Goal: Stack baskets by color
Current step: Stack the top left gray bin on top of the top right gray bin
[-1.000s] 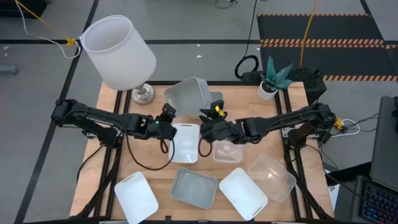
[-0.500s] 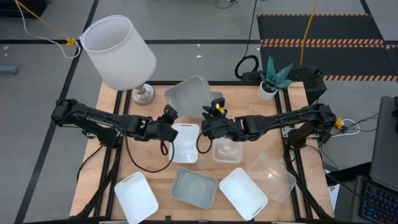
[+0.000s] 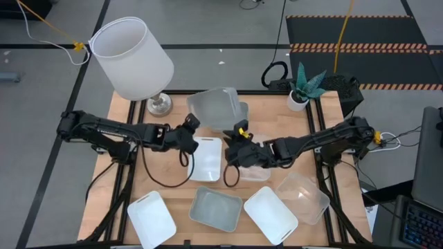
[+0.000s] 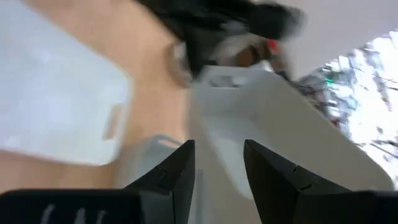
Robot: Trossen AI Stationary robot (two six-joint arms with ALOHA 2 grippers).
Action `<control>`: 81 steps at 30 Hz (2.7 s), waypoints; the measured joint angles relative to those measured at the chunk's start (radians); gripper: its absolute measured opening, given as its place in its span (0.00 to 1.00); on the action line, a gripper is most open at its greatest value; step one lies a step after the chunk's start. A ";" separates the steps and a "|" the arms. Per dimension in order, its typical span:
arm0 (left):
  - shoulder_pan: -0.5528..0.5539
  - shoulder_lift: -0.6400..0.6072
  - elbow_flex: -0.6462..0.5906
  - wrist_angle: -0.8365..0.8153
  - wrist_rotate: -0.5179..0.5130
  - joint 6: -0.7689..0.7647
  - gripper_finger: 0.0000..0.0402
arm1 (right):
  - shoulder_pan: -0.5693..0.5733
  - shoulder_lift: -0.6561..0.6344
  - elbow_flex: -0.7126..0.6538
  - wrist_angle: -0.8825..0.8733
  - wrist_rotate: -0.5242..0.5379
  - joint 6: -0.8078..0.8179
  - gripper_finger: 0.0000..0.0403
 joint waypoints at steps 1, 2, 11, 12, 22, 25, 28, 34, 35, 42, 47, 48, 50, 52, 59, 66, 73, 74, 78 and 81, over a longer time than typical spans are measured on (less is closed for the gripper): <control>0.016 0.000 0.000 0.004 0.004 0.029 0.02 | 0.025 -0.006 -0.001 -0.034 -0.001 0.027 0.32; 0.031 0.000 0.000 0.010 0.013 0.056 0.02 | 0.050 -0.015 -0.001 -0.063 -0.001 0.060 0.32; 0.177 0.000 0.008 0.094 0.210 0.283 0.02 | 0.205 -0.140 -0.003 -0.421 0.000 0.450 0.32; 0.194 0.002 0.016 0.093 0.231 0.300 0.02 | 0.215 -0.155 -0.015 -0.438 -0.001 0.474 0.32; 0.302 0.069 0.169 0.022 0.393 0.398 0.01 | 0.236 -0.382 -0.279 -0.352 -0.003 0.512 0.32; 0.317 0.114 0.230 -0.033 0.409 0.428 0.03 | 0.238 -0.459 -0.363 -0.289 -0.004 0.513 0.32; 0.319 0.160 0.278 -0.081 0.436 0.448 0.03 | 0.237 -0.526 -0.433 -0.224 -0.009 0.462 0.32; 0.324 0.224 0.321 -0.158 0.456 0.454 0.01 | 0.233 -0.641 -0.490 -0.160 -0.028 0.382 0.32; 0.325 0.233 0.325 -0.174 0.460 0.449 0.01 | 0.233 -0.656 -0.498 -0.155 -0.029 0.380 0.32; 0.364 0.239 0.328 -0.198 0.546 0.415 0.02 | 0.233 -0.725 -0.543 -0.152 -0.030 0.379 0.32; 0.379 0.239 0.327 -0.220 0.570 0.392 0.02 | 0.233 -0.729 -0.546 -0.149 -0.030 0.379 0.32; 0.379 0.239 0.327 -0.226 0.578 0.388 0.03 | 0.233 -0.729 -0.546 -0.147 -0.030 0.378 0.32; 0.378 0.242 0.327 -0.223 0.591 0.386 0.04 | 0.233 -0.729 -0.546 -0.145 -0.030 0.379 0.32; 0.378 0.244 0.327 -0.220 0.609 0.374 0.04 | 0.233 -0.729 -0.546 -0.145 -0.030 0.379 0.32; 0.382 0.268 0.327 -0.235 0.650 0.320 0.01 | 0.233 -0.729 -0.546 -0.145 -0.030 0.380 0.32; 0.385 0.316 0.327 -0.229 0.654 0.316 0.03 | 0.233 -0.729 -0.546 -0.144 -0.030 0.380 0.32; 0.393 0.357 0.326 -0.216 0.655 0.317 0.03 | 0.233 -0.729 -0.546 -0.145 -0.030 0.380 0.32; 0.394 0.362 0.327 -0.204 0.654 0.320 0.04 | 0.233 -0.729 -0.546 -0.145 -0.030 0.379 0.32; 0.402 0.375 0.327 -0.193 0.656 0.316 0.05 | 0.233 -0.729 -0.546 -0.145 -0.030 0.380 0.32; 0.404 0.378 0.327 -0.199 0.650 0.316 0.03 | 0.233 -0.729 -0.546 -0.145 -0.030 0.380 0.32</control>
